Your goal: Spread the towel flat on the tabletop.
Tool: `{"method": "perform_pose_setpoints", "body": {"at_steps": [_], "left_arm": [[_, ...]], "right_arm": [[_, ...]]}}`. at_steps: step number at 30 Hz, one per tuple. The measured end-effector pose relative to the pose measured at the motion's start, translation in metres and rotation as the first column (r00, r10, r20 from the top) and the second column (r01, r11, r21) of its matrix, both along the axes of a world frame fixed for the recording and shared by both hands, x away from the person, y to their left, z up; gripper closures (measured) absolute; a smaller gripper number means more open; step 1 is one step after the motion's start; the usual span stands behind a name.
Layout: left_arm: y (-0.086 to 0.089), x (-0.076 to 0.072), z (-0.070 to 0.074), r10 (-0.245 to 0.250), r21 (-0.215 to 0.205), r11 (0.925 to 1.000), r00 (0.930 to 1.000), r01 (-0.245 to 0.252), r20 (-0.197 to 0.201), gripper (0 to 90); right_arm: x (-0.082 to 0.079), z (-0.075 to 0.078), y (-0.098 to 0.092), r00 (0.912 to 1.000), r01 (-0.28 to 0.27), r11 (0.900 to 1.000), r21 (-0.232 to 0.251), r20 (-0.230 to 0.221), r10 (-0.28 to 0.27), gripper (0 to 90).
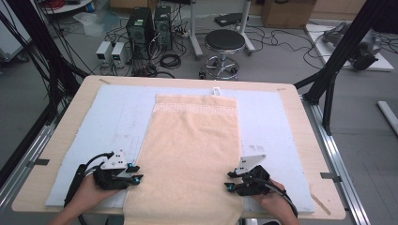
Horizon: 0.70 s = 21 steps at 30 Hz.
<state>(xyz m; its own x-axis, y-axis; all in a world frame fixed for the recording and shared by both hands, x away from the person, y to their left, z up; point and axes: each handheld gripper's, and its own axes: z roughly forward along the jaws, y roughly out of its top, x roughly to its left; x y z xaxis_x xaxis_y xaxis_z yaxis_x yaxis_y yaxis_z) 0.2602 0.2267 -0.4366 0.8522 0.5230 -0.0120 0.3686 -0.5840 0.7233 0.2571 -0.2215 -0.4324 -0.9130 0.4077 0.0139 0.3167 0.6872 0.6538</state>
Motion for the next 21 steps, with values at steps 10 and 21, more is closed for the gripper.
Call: {"method": "perform_pose_setpoints", "body": {"at_steps": [10, 21], "left_arm": [[-0.003, 0.011, 0.005, 0.005, -0.030, 0.9995, 0.9999, -0.005, -0.011, 50.4], [-0.006, 0.043, 0.018, 0.067, -0.143, 0.9871, 0.9970, -0.072, -0.037, 31.9]], "right_arm": [[0.010, 0.009, -0.005, 0.9987, 0.050, 0.997, 0.060, 0.009, -0.051, 45.9], [0.047, 0.027, -0.004, 0.9839, 0.170, 0.979, 0.114, 0.037, -0.175, 24.9]]}}
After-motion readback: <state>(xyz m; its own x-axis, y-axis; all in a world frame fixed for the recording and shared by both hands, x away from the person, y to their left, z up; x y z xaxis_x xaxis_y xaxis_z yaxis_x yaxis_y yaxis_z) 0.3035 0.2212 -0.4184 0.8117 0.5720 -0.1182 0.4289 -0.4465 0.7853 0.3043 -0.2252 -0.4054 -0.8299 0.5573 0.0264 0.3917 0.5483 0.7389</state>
